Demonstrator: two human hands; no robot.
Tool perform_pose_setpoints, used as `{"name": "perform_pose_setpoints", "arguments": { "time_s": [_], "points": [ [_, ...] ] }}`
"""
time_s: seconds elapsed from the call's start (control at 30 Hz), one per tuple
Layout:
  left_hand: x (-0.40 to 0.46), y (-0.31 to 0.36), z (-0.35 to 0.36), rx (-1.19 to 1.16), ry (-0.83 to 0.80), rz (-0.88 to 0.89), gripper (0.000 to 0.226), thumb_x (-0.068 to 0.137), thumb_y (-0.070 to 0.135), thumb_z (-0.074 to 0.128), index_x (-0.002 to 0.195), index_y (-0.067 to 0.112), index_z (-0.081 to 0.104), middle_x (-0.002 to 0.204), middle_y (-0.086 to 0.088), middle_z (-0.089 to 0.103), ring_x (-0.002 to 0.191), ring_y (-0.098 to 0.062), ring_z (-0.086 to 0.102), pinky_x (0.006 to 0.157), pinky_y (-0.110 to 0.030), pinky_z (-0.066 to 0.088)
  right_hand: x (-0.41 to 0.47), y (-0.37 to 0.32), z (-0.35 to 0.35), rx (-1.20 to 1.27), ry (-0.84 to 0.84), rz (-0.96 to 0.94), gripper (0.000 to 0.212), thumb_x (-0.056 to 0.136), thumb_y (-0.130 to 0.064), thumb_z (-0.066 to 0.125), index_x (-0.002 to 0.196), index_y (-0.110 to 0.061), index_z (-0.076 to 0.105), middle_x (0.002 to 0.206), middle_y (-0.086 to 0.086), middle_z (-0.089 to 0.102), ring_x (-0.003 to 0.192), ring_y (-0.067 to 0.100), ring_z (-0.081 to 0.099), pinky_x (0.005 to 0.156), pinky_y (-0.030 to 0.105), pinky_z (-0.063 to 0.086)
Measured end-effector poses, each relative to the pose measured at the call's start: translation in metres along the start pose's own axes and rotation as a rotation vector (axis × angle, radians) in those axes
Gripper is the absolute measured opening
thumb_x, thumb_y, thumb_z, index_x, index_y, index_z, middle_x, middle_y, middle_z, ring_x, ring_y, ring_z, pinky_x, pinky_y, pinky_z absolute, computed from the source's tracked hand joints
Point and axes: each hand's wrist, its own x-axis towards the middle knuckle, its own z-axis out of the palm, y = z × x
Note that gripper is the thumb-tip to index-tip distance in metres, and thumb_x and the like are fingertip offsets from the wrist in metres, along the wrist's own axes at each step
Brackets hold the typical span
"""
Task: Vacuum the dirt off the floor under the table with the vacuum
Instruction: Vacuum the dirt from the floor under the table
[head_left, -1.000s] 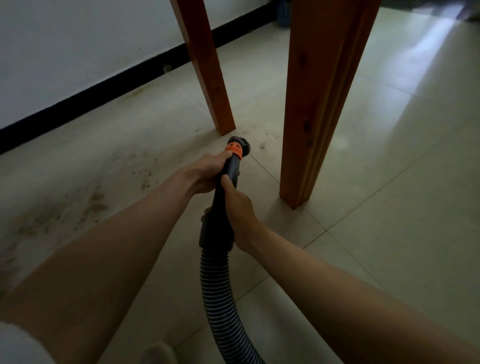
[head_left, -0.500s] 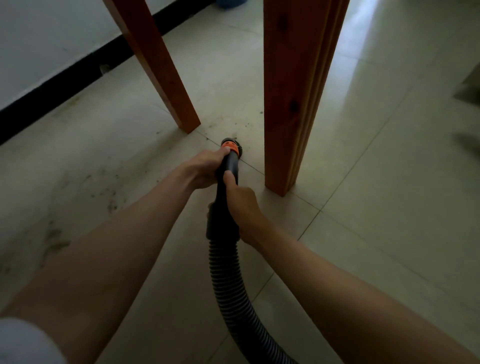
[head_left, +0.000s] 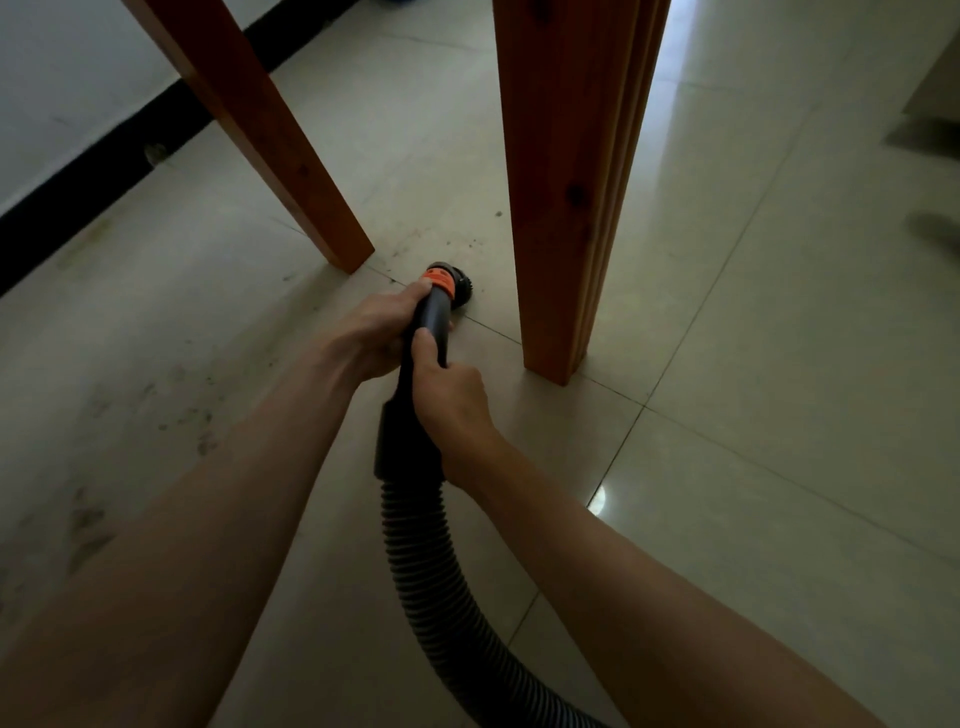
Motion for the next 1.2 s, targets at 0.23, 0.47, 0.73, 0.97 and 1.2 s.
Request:
{"name": "perform_pose_setpoints", "arguments": {
  "time_s": [0.23, 0.47, 0.73, 0.97, 1.2],
  "points": [
    [0.004, 0.001, 0.01, 0.036, -0.043, 0.011, 0.055, 0.097, 0.04, 0.043, 0.136, 0.002, 0.036, 0.124, -0.019, 0.055, 0.084, -0.019, 0.058, 0.059, -0.024, 0.046, 0.002, 0.003, -0.004, 0.038, 0.043, 0.011, 0.056, 0.097, -0.052, 0.036, 0.126, -0.005, 0.048, 0.113, 0.016, 0.059, 0.101, 0.03, 0.061, 0.093, 0.044, 0.051],
    [0.007, 0.007, 0.013, -0.005, -0.046, 0.008, 0.052, 0.097, 0.04, 0.043, 0.133, 0.002, 0.039, 0.121, -0.017, 0.058, 0.08, -0.018, 0.059, 0.056, -0.024, 0.045, 0.012, -0.004, -0.009, 0.052, 0.024, -0.001, 0.055, 0.098, -0.049, 0.037, 0.127, -0.004, 0.048, 0.11, 0.016, 0.06, 0.098, 0.029, 0.062, 0.088, 0.039, 0.053],
    [0.016, 0.008, -0.004, -0.115, 0.005, 0.043, 0.049, 0.099, 0.036, 0.041, 0.135, 0.002, 0.04, 0.117, -0.016, 0.059, 0.081, -0.017, 0.059, 0.055, -0.024, 0.047, 0.034, -0.015, 0.001, 0.084, -0.056, 0.034, 0.063, 0.092, -0.055, 0.044, 0.129, -0.004, 0.045, 0.112, 0.021, 0.062, 0.099, 0.036, 0.064, 0.09, 0.048, 0.053],
    [0.022, 0.009, -0.002, -0.187, -0.023, 0.105, 0.04, 0.1, 0.034, 0.041, 0.129, 0.007, 0.045, 0.099, -0.011, 0.061, 0.079, -0.014, 0.06, 0.048, -0.02, 0.05, 0.053, -0.019, 0.001, 0.043, -0.022, 0.001, 0.059, 0.093, -0.054, 0.042, 0.123, -0.003, 0.048, 0.109, 0.019, 0.063, 0.096, 0.034, 0.065, 0.089, 0.046, 0.054],
    [0.032, 0.01, -0.003, -0.275, -0.057, 0.161, 0.026, 0.1, 0.027, 0.041, 0.115, 0.007, 0.05, 0.118, -0.018, 0.058, 0.09, -0.019, 0.06, 0.066, -0.023, 0.053, 0.067, -0.035, -0.005, -0.056, 0.014, -0.06, 0.056, 0.096, -0.052, 0.039, 0.122, -0.003, 0.049, 0.109, 0.018, 0.061, 0.097, 0.031, 0.063, 0.089, 0.044, 0.053]
  ]
}}
